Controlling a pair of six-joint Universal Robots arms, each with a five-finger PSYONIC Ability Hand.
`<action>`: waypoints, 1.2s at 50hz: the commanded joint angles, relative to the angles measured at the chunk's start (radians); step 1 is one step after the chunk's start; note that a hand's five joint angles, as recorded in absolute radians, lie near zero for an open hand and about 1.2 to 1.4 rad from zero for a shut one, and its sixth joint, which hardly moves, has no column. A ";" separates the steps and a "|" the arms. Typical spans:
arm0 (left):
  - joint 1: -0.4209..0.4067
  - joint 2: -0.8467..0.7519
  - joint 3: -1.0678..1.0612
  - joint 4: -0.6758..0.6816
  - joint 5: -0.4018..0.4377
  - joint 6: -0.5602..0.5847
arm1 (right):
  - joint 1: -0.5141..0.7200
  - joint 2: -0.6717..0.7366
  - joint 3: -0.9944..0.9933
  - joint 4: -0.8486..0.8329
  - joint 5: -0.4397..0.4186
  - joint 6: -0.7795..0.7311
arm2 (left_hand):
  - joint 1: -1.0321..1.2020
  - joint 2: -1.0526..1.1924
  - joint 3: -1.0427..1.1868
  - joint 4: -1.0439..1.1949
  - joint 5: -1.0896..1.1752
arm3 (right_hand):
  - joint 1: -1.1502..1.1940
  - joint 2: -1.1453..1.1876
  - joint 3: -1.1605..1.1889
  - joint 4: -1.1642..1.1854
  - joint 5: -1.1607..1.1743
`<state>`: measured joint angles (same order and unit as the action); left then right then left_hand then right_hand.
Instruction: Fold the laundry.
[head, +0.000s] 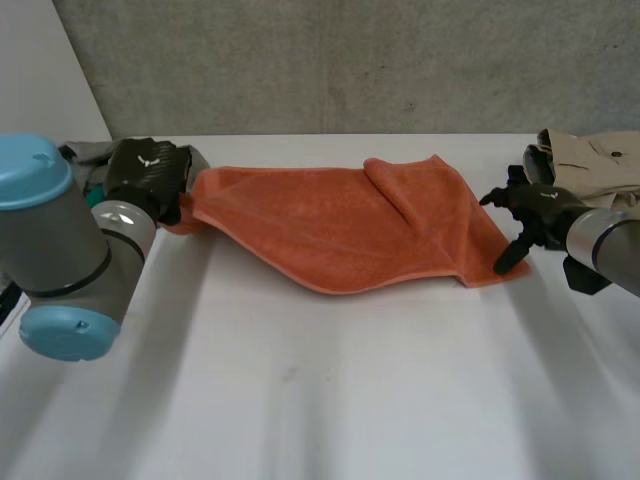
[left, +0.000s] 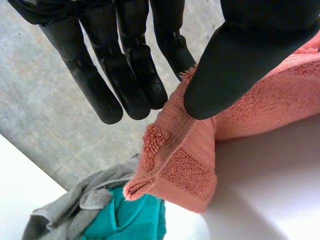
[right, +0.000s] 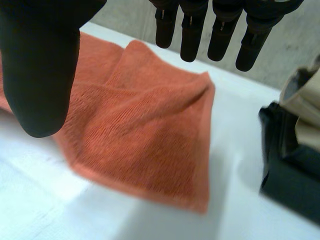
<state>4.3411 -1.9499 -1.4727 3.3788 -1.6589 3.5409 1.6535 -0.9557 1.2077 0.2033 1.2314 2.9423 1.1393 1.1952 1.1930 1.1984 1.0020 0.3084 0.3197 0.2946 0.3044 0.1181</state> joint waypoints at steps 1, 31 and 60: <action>-0.008 0.054 0.038 -0.062 0.011 -0.019 | -0.009 0.026 0.045 0.016 -0.024 0.089 | 0.257 0.201 0.203 0.198 0.220 | 0.083 0.072 0.097 0.087 0.099; -0.113 0.101 0.383 -0.291 0.005 -0.073 | 0.183 0.051 0.150 -0.249 0.200 0.265 | 0.257 0.201 0.203 0.198 0.220 | 0.025 0.014 0.039 0.029 0.041; -0.271 0.233 0.652 -0.509 -0.102 -0.119 | 0.327 0.225 -0.003 -0.519 0.604 0.468 | 0.257 0.201 0.203 0.198 0.220 | -0.134 -0.145 -0.120 -0.130 -0.118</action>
<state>4.0702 -1.7689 -0.8393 2.8930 -1.7462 3.4466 2.0157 -0.8287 1.3397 -0.3060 1.7417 3.4407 1.1393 1.1952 1.1930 1.1984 1.0019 0.2099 0.2004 0.2037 0.2029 0.0391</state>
